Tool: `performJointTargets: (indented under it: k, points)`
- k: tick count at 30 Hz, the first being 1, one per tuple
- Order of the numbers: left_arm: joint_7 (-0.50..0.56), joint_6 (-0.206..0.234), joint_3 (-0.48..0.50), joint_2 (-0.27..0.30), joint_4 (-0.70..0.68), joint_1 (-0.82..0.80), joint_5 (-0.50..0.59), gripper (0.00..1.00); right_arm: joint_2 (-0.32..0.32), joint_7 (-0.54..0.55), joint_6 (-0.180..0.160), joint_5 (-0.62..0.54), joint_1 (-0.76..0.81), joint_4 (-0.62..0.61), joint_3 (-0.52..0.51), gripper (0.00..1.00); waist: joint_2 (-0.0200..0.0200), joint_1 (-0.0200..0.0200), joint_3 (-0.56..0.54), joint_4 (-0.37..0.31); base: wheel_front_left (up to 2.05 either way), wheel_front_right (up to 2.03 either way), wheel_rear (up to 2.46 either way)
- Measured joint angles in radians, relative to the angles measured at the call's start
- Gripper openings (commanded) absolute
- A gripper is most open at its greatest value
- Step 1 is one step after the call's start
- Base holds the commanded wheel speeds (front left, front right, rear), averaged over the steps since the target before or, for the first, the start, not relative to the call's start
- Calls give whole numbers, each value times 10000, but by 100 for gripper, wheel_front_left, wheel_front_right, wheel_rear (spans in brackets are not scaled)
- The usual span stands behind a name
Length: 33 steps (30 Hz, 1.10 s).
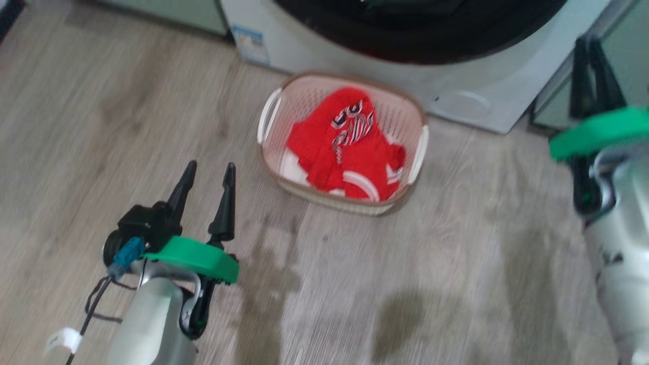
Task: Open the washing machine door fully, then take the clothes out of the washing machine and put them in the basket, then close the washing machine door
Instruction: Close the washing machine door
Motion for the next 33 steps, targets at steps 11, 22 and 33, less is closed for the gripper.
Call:
performJointTargets:
  k: [11, 22, 33]
  points:
    - [0, -69, 861, 163, 351, 441, 669, 100, 700, 0, 0, -612, 3367, -1331, -861, 100, 0, 0, -1841, -1063, 0, 0, 0]
    - [2, -69, 1327, 347, 512, 599, 729, 100, 1231, 2, 0, -1528, 5473, -3135, -1624, 100, 0, 0, -2674, -2316, 0, 0, 0]
    - [0, -71, 1313, 420, 610, 815, 736, 100, 1705, 2, 0, -2159, 7415, -4454, -2449, 100, 0, 0, -3003, -2592, 0, 0, 0]
